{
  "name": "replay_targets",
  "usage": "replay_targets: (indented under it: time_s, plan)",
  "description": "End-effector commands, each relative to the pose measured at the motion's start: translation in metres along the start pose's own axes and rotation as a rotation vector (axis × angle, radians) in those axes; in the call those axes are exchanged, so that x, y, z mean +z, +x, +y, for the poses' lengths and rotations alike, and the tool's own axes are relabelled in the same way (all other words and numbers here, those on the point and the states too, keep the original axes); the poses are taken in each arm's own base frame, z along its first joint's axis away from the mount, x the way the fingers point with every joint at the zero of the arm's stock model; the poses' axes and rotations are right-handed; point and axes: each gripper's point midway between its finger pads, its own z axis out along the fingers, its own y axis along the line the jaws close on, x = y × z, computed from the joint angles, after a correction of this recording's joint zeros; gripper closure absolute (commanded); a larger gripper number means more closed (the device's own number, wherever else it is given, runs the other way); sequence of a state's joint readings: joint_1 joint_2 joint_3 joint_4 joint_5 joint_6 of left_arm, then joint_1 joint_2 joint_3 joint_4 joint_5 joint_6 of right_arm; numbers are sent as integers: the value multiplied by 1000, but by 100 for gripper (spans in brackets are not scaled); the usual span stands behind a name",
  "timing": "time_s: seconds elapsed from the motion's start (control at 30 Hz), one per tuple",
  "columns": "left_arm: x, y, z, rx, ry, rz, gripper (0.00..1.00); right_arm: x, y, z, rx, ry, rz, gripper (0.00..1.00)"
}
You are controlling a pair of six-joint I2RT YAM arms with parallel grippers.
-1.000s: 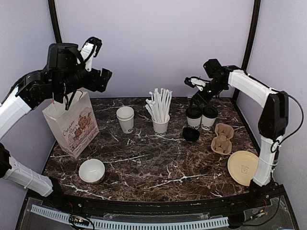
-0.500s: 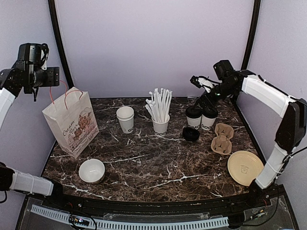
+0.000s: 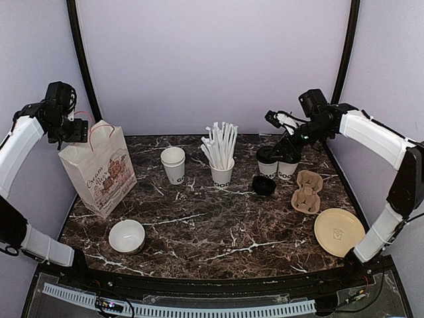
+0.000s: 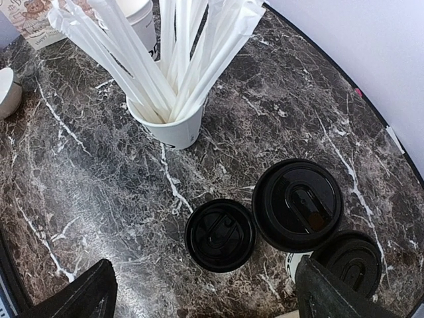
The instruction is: Pack the takeout coffee
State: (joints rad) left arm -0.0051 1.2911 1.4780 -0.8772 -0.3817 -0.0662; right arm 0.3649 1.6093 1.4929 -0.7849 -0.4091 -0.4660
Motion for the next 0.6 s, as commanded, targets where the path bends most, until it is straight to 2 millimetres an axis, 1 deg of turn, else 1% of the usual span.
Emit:
replay_targets:
  time_s: [0.0, 0.03, 0.07, 0.1, 0.13, 0.17, 0.27, 0.3, 0.33, 0.37, 0.43, 0.47, 0.53, 0.57]
  plan:
    - [18, -14, -7, 0, 57, -11, 15, -16, -11, 6, -27, -3, -64, 6]
    - [20, -14, -10, 4, 76, -5, 20, -17, -11, 7, -28, -4, -63, 7]
    - [24, -13, -12, 13, 84, 7, 22, -17, -10, 8, -28, -6, -62, 7]
    - [24, -12, -16, 17, 104, 13, 28, -18, -8, 9, -26, -9, -60, 7]
    - [26, -10, -21, 25, 129, 24, 31, -18, -7, 11, -26, -11, -60, 8]
    - [26, -9, -23, 27, 141, 27, 38, -19, -6, 12, -26, -11, -58, 8]
    - [25, -4, -30, 43, 184, 33, 50, -19, -2, 13, -26, -4, -60, 8]
    - [24, -4, -31, 52, 191, 34, 58, -20, -2, 13, -26, 1, -63, 8]
    - [23, -4, -33, 62, 202, 32, 62, -19, -1, 13, -23, 0, -61, 8]
    - [22, -5, -33, 65, 207, 32, 69, -19, -1, 13, -22, 0, -60, 8]
    - [18, -9, -35, 69, 225, 22, 78, -19, 0, 13, -19, -3, -58, 8]
    - [17, -9, -38, 72, 242, 20, 81, -19, -1, 13, -19, -2, -57, 9]
    - [12, -12, -41, 71, 271, 15, 91, -19, -1, 12, -19, 0, -53, 9]
    - [7, -16, -41, 69, 280, 5, 94, -20, -2, 12, -19, 1, -52, 9]
